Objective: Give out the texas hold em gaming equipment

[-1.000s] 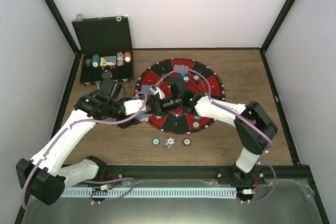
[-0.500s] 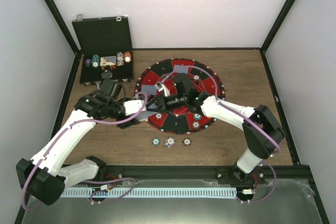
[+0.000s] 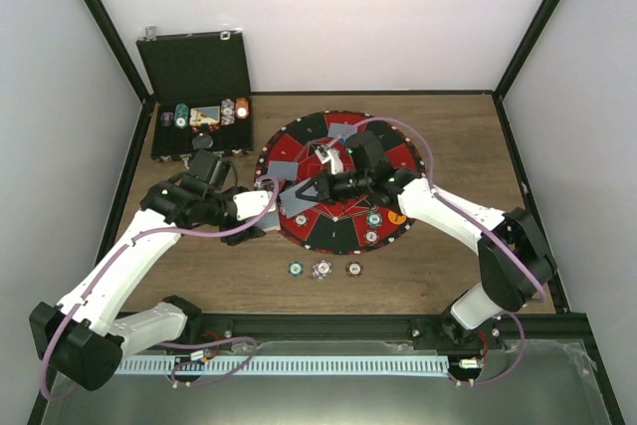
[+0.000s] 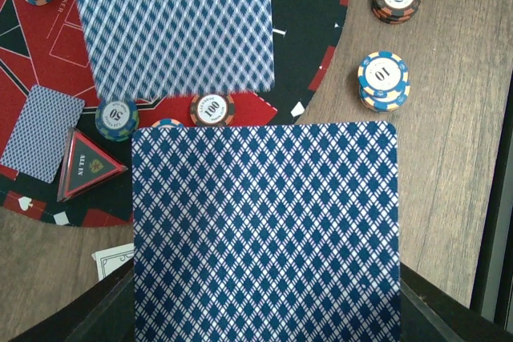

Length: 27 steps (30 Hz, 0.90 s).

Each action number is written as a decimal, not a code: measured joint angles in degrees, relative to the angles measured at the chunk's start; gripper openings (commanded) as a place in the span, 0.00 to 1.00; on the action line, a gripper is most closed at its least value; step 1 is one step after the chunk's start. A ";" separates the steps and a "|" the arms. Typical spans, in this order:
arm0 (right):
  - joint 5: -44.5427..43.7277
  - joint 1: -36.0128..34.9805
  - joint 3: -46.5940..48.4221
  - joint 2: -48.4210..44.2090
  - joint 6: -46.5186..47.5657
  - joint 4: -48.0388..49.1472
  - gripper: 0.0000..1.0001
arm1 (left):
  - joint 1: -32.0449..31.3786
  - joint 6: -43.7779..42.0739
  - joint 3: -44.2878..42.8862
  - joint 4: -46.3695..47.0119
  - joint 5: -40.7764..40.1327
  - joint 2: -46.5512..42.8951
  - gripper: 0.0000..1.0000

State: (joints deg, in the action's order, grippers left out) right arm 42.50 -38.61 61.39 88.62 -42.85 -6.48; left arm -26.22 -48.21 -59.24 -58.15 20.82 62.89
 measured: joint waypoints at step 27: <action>-10.05 18.97 -10.99 8.00 15.10 -10.34 0.13 | -0.02 -0.07 -0.31 -0.22 0.02 -0.11 0.09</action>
State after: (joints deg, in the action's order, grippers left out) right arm 32.45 -19.64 50.39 96.62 -27.75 -16.82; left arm -26.24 -48.27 -59.55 -58.37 20.84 62.78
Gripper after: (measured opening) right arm 0.029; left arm 0.637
